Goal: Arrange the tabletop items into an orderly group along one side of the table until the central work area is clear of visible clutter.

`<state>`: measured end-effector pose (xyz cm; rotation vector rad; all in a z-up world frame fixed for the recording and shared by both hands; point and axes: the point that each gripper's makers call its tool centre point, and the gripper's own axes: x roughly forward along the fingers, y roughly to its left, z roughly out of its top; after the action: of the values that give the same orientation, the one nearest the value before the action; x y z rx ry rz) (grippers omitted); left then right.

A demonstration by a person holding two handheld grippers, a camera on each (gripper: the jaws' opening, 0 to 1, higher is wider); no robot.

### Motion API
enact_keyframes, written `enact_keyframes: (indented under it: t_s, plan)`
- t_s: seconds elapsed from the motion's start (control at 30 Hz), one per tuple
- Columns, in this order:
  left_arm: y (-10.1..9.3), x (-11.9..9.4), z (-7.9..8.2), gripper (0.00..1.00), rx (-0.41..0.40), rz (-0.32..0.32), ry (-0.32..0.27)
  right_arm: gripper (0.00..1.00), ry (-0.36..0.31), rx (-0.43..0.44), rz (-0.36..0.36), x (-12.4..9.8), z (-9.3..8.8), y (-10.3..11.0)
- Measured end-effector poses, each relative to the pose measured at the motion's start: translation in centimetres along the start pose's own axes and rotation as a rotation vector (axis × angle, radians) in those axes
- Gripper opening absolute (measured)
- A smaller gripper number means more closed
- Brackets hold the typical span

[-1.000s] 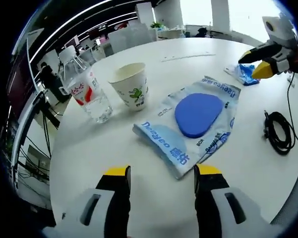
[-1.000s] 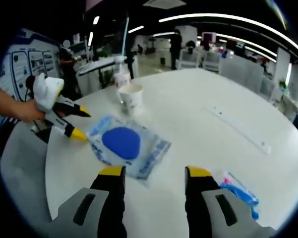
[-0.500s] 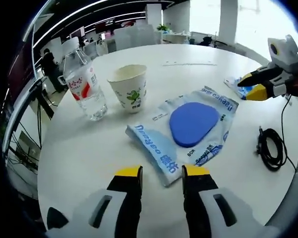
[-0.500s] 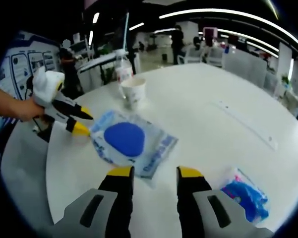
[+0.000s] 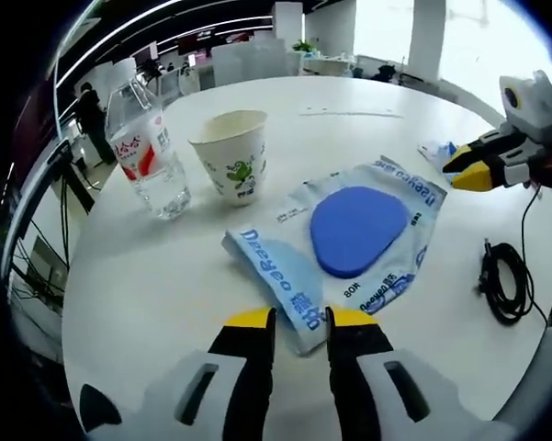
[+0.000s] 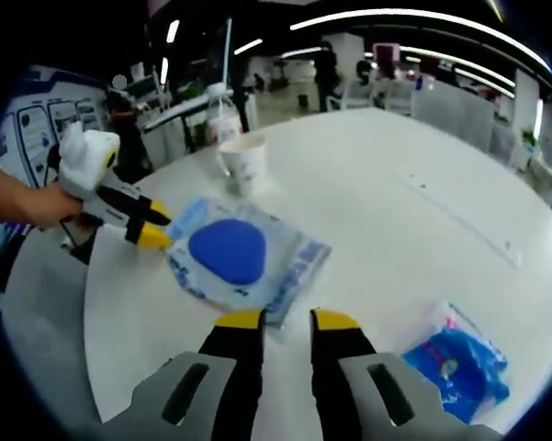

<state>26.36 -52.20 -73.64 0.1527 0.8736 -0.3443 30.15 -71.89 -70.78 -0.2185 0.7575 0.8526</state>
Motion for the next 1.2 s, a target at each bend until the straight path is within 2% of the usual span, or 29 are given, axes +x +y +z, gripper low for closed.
enact_keyframes:
  t_s: [0.33,0.5,0.6,0.97,1.07,1.17,1.2]
  plan:
    - [0.2,0.3,-0.6,0.13,-0.012,-0.004,0.023,0.14,0.033,0.03,0.019,1.7,-0.7,0.5]
    - [-0.1,0.5,-0.6,0.1,-0.003,-0.012,0.037,0.08,0.051,0.044,0.025,2.3,-1.2,0.6]
    - [0.0,0.6,-0.6,0.09,-0.007,-0.016,0.043,0.07,0.052,0.051,0.029,2.6,-1.1,0.8]
    - [-0.1,0.8,-0.3,0.03,-0.015,-0.019,0.045,0.0,0.084,0.036,0.049,2.5,-2.2,1.5]
    - [-0.3,0.7,-0.2,0.02,0.026,-0.024,0.043,0.0,0.098,0.006,0.038,2.4,-2.2,1.8]
    - [-0.5,0.8,0.1,0.0,0.134,-0.004,0.012,0.0,0.095,-0.001,0.018,2.1,-1.9,1.8]
    - [-0.7,0.8,0.0,0.0,0.125,-0.004,0.008,0.0,0.091,-0.004,0.011,2.0,-1.9,1.9]
